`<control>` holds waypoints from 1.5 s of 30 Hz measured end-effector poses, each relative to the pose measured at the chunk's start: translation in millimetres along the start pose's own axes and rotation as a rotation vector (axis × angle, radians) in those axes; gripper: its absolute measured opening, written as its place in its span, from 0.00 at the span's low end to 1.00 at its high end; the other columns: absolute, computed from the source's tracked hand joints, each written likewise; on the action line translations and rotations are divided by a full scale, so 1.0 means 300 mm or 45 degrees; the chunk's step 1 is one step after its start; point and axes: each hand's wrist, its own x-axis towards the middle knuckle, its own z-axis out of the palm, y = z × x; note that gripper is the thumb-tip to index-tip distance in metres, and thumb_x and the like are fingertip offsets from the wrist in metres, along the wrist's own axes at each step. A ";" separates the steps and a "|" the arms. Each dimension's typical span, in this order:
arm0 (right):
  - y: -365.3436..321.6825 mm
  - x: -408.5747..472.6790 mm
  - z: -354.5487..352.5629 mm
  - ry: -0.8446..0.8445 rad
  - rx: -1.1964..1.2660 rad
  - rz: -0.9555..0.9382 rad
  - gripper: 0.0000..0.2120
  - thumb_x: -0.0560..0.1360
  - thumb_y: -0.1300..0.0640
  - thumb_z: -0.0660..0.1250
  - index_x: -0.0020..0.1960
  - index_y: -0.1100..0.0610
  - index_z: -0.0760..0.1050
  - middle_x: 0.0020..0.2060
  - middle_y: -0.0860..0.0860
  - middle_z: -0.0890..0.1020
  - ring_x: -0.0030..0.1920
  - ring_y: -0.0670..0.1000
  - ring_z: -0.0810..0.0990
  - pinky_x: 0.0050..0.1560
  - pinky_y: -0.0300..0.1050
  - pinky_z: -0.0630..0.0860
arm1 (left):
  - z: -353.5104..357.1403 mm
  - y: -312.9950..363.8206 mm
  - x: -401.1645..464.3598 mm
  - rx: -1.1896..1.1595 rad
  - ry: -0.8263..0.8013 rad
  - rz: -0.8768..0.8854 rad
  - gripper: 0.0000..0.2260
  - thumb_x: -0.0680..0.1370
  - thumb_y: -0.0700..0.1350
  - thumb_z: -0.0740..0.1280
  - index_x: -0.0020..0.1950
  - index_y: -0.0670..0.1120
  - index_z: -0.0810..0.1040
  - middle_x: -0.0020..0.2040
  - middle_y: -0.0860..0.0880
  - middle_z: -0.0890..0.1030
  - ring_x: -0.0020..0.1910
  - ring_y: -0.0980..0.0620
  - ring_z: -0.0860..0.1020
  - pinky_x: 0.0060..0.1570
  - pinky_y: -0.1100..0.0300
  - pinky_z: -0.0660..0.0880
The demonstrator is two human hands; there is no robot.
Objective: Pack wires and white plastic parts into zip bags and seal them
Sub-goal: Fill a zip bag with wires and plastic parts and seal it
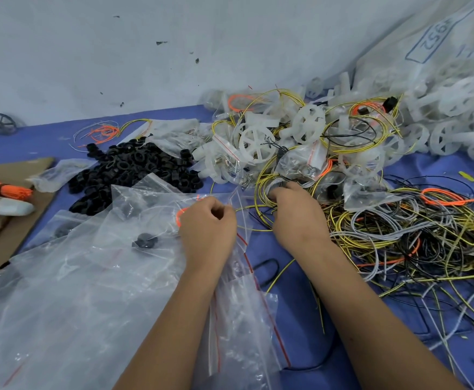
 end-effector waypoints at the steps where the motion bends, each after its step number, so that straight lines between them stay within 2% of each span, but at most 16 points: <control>1: 0.003 0.000 0.000 -0.003 0.021 0.000 0.15 0.74 0.70 0.64 0.56 0.57 0.78 0.53 0.54 0.74 0.53 0.61 0.78 0.44 0.48 0.70 | 0.002 -0.001 0.000 0.001 -0.003 0.009 0.11 0.76 0.43 0.69 0.33 0.45 0.75 0.30 0.52 0.76 0.34 0.53 0.75 0.37 0.56 0.70; 4: 0.012 -0.001 -0.018 0.145 0.212 0.005 0.09 0.76 0.62 0.68 0.55 0.55 0.81 0.53 0.53 0.75 0.51 0.58 0.79 0.47 0.48 0.75 | 0.006 -0.002 0.003 -0.061 -0.037 0.084 0.13 0.76 0.42 0.70 0.32 0.46 0.74 0.30 0.52 0.76 0.32 0.56 0.73 0.37 0.63 0.69; 6: 0.026 0.004 -0.049 0.409 0.336 0.018 0.07 0.77 0.58 0.69 0.54 0.55 0.82 0.52 0.53 0.78 0.48 0.55 0.79 0.47 0.47 0.75 | 0.015 0.009 0.001 -0.121 -0.070 0.137 0.14 0.76 0.41 0.71 0.31 0.46 0.73 0.28 0.54 0.74 0.31 0.57 0.71 0.35 0.68 0.66; 8: 0.048 0.016 -0.094 0.644 0.341 0.063 0.05 0.77 0.58 0.69 0.51 0.55 0.83 0.48 0.53 0.80 0.48 0.55 0.78 0.44 0.45 0.71 | 0.030 0.022 -0.006 -0.185 -0.114 0.155 0.17 0.76 0.41 0.72 0.30 0.48 0.72 0.26 0.55 0.72 0.28 0.58 0.70 0.33 0.68 0.65; 10: 0.080 0.034 -0.136 0.786 0.290 0.117 0.04 0.77 0.59 0.69 0.50 0.55 0.82 0.48 0.52 0.82 0.52 0.56 0.78 0.45 0.46 0.71 | 0.046 0.029 -0.021 -0.260 -0.199 0.139 0.18 0.77 0.44 0.72 0.29 0.49 0.71 0.24 0.54 0.72 0.26 0.57 0.70 0.32 0.63 0.68; 12: 0.125 0.059 -0.175 0.874 0.204 0.172 0.07 0.76 0.61 0.70 0.53 0.55 0.82 0.52 0.52 0.81 0.56 0.57 0.76 0.47 0.48 0.72 | 0.061 0.031 -0.035 -0.317 -0.281 0.119 0.17 0.78 0.46 0.71 0.31 0.46 0.72 0.24 0.48 0.75 0.26 0.47 0.73 0.34 0.53 0.72; 14: 0.182 0.089 -0.213 0.885 0.107 0.236 0.12 0.74 0.65 0.69 0.56 0.55 0.80 0.56 0.53 0.80 0.59 0.59 0.74 0.47 0.50 0.71 | 0.075 0.030 -0.040 -0.310 -0.299 0.136 0.17 0.78 0.44 0.72 0.30 0.46 0.72 0.25 0.45 0.75 0.26 0.46 0.73 0.34 0.52 0.73; 18: 0.262 0.139 -0.236 0.712 0.013 0.301 0.23 0.68 0.74 0.67 0.60 0.59 0.71 0.56 0.56 0.77 0.56 0.61 0.71 0.43 0.52 0.68 | 0.090 0.020 -0.035 -0.316 -0.300 0.135 0.18 0.77 0.43 0.73 0.30 0.46 0.72 0.25 0.45 0.74 0.26 0.50 0.71 0.33 0.54 0.69; 21: 0.302 0.150 -0.218 0.651 -0.038 0.297 0.20 0.71 0.71 0.71 0.58 0.59 0.69 0.56 0.57 0.77 0.55 0.61 0.71 0.44 0.50 0.66 | 0.093 0.013 -0.035 -0.309 -0.312 0.121 0.17 0.77 0.44 0.73 0.30 0.48 0.73 0.24 0.49 0.75 0.25 0.52 0.71 0.32 0.57 0.68; 25: 0.334 0.155 -0.210 0.660 -0.066 0.279 0.14 0.73 0.61 0.76 0.57 0.56 0.78 0.57 0.54 0.76 0.60 0.59 0.70 0.49 0.48 0.68 | 0.092 0.015 -0.040 -0.304 -0.322 0.141 0.15 0.76 0.48 0.71 0.31 0.47 0.74 0.26 0.47 0.76 0.27 0.49 0.74 0.34 0.52 0.72; 29: 0.339 0.169 -0.209 0.615 -0.126 0.271 0.10 0.73 0.60 0.75 0.54 0.55 0.83 0.54 0.53 0.77 0.62 0.58 0.69 0.46 0.49 0.72 | 0.093 0.016 -0.041 -0.309 -0.332 0.125 0.15 0.74 0.53 0.70 0.32 0.47 0.74 0.26 0.45 0.76 0.27 0.48 0.73 0.34 0.48 0.74; 32: 0.338 0.184 -0.220 0.609 -0.121 0.251 0.08 0.74 0.61 0.73 0.53 0.56 0.85 0.52 0.54 0.79 0.61 0.59 0.69 0.45 0.49 0.71 | 0.095 0.013 -0.039 -0.308 -0.331 0.113 0.14 0.73 0.53 0.70 0.31 0.48 0.74 0.26 0.46 0.75 0.27 0.49 0.73 0.34 0.49 0.73; 35: 0.338 0.172 -0.232 0.744 -0.075 0.149 0.07 0.75 0.59 0.72 0.52 0.58 0.86 0.50 0.53 0.80 0.60 0.59 0.70 0.44 0.49 0.70 | 0.096 0.011 -0.039 -0.318 -0.337 0.103 0.14 0.72 0.55 0.69 0.32 0.48 0.74 0.26 0.46 0.76 0.27 0.49 0.73 0.34 0.50 0.73; 39: 0.318 0.138 -0.280 0.984 0.038 -0.011 0.07 0.76 0.56 0.72 0.51 0.58 0.86 0.47 0.53 0.83 0.55 0.60 0.74 0.43 0.42 0.62 | 0.096 0.009 -0.039 -0.336 -0.344 0.094 0.15 0.72 0.56 0.69 0.32 0.47 0.73 0.25 0.46 0.75 0.26 0.49 0.72 0.33 0.50 0.73; 43: 0.269 0.125 -0.375 1.075 0.361 -0.072 0.09 0.78 0.54 0.69 0.51 0.57 0.85 0.43 0.52 0.85 0.43 0.55 0.80 0.46 0.49 0.74 | 0.096 0.009 -0.038 -0.333 -0.342 0.087 0.13 0.73 0.52 0.70 0.31 0.49 0.74 0.25 0.48 0.75 0.26 0.50 0.72 0.33 0.51 0.73; 45: 0.247 0.127 -0.421 1.112 0.653 0.002 0.08 0.76 0.53 0.70 0.48 0.56 0.85 0.38 0.49 0.86 0.37 0.48 0.81 0.42 0.43 0.76 | 0.096 0.009 -0.037 -0.334 -0.339 0.095 0.13 0.73 0.51 0.70 0.31 0.50 0.74 0.26 0.48 0.76 0.27 0.51 0.72 0.34 0.53 0.72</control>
